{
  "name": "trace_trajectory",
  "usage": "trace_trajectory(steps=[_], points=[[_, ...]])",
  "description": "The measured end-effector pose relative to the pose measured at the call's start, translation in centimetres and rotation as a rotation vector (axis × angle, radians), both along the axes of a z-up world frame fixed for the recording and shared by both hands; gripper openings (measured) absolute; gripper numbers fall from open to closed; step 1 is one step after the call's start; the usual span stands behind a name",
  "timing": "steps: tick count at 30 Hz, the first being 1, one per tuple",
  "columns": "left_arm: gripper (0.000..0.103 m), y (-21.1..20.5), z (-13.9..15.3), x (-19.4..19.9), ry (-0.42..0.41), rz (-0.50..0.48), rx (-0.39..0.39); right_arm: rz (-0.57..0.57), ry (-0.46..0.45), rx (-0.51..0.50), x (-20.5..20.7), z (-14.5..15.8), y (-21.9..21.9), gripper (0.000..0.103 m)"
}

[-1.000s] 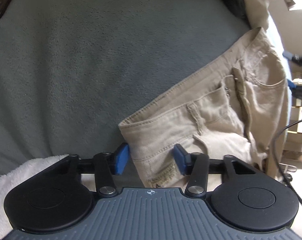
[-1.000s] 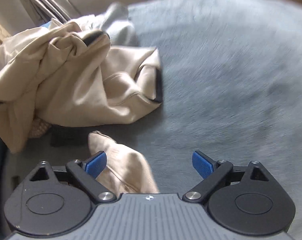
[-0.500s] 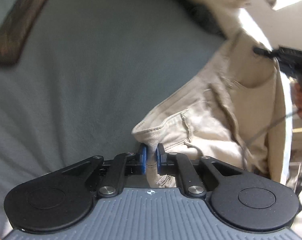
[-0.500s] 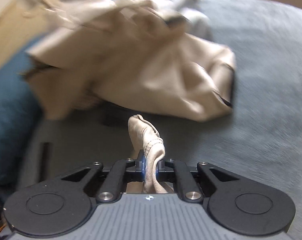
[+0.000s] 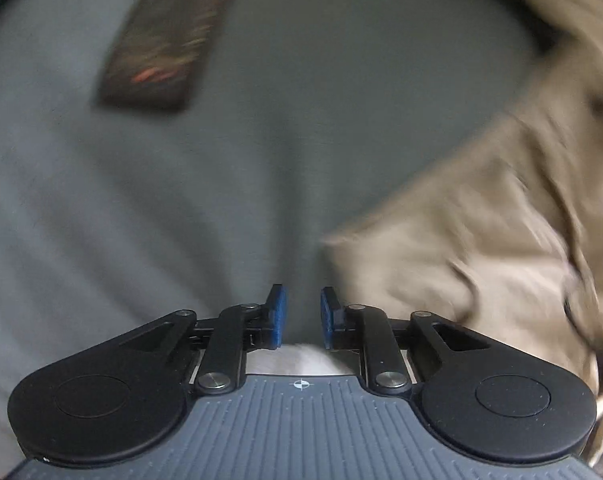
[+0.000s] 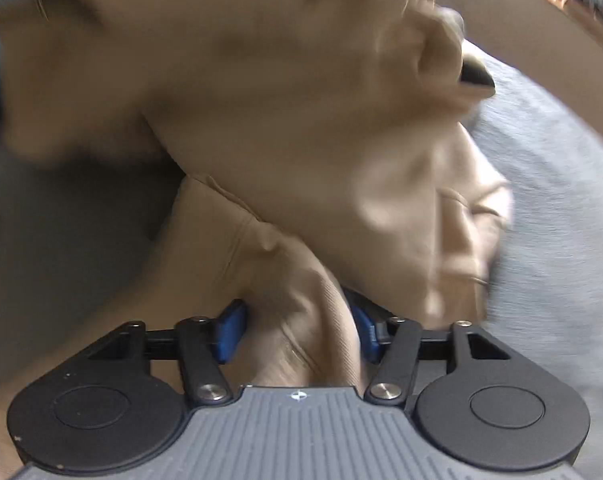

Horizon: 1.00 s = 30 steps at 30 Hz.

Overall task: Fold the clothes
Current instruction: 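Move both grippers over the laid trousers toward the waistband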

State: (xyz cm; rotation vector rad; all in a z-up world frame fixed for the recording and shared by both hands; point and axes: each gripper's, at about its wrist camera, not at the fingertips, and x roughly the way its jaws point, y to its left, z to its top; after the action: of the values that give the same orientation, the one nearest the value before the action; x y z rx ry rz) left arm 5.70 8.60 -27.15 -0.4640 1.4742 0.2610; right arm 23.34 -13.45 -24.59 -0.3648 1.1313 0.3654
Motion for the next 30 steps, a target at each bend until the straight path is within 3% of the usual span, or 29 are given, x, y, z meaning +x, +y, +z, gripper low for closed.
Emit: trace_trajectory(steps=[2, 6, 8, 12, 15, 17, 25, 30], points=[[0.034, 1.1, 0.9, 0.1, -0.059, 0.019, 0.031, 0.02, -0.046, -0.008, -0.9, 0.9, -0.1, 0.064], [0.034, 1.7, 2.6, 0.8, -0.183, -0.023, 0.068, -0.018, -0.168, 0.02, -3.0, 4.6, -2.0, 0.073], [0.034, 1.3, 3.0, 1.3, -0.234, -0.073, 0.023, -0.067, -0.197, 0.081, -4.3, 6.3, -3.2, 0.072], [0.034, -0.9, 2.9, 1.9, -0.275, -0.223, -0.134, -0.064, -0.153, 0.241, -7.5, 8.2, -4.1, 0.054], [0.034, -3.0, 1.3, 2.0, -0.25, -0.292, -0.229, -0.004, -0.082, 0.252, -9.5, 7.0, -2.9, 0.044], [0.034, -3.7, 0.1, 2.2, -0.23, -0.286, -0.242, 0.024, -0.046, 0.233, -10.7, 5.7, -1.7, 0.037], [0.034, -4.3, -2.2, 2.5, -0.235, -0.197, -0.242, -0.008, 0.039, 0.157, -13.2, 0.6, 0.8, 0.036], [0.032, -3.3, -2.9, 2.1, -0.248, -0.147, -0.256, -0.037, 0.017, 0.184, -13.2, 1.9, 0.4, 0.036]])
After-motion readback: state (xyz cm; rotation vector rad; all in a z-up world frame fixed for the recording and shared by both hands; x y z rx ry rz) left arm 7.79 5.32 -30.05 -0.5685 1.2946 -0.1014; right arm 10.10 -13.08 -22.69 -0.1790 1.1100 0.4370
